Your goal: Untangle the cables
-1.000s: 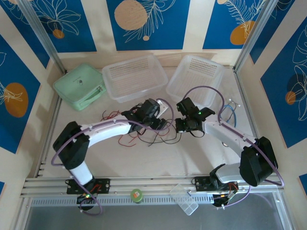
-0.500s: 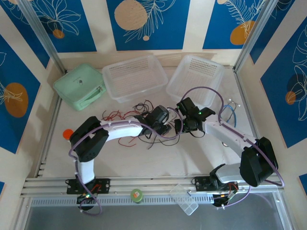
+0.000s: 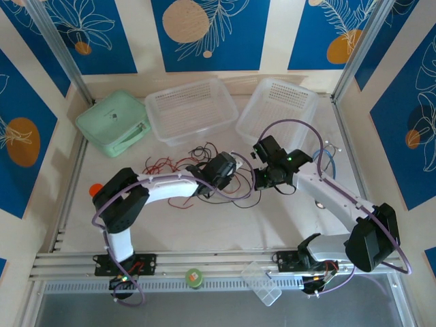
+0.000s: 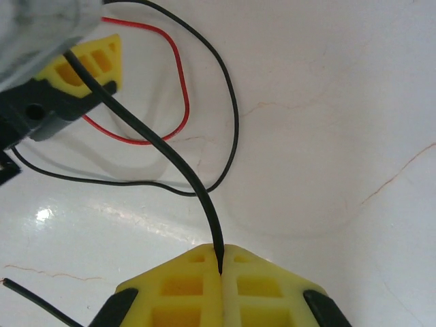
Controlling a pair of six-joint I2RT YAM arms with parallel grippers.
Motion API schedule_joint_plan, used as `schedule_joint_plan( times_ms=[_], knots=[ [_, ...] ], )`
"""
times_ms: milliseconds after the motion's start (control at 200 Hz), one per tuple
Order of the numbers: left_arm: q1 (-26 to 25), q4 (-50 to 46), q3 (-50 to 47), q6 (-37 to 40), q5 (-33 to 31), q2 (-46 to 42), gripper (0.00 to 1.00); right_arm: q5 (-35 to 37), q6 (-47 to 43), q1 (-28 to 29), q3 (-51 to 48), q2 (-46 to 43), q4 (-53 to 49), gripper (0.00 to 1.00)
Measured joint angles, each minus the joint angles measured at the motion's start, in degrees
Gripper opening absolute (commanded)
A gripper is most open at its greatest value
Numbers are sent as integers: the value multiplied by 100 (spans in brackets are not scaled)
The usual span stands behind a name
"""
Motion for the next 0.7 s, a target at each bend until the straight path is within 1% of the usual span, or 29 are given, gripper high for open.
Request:
schedule_joint_plan(
  times_ms=[95,290,515,700],
  knots=[
    [0,66,-17,26,-107,-4,29,81,-57,2,57,-20,-94,0],
    [0,160,-17,22,-256,-4,0,201,-116,2,57,-181,-245,0],
    [0,52,24,168,-551,-94,0,328,-122,15,57,-278,-282,0],
    [0,-179,234,520,-988,-645,0,568,-120,245,59,-44,-249,0]
  ],
)
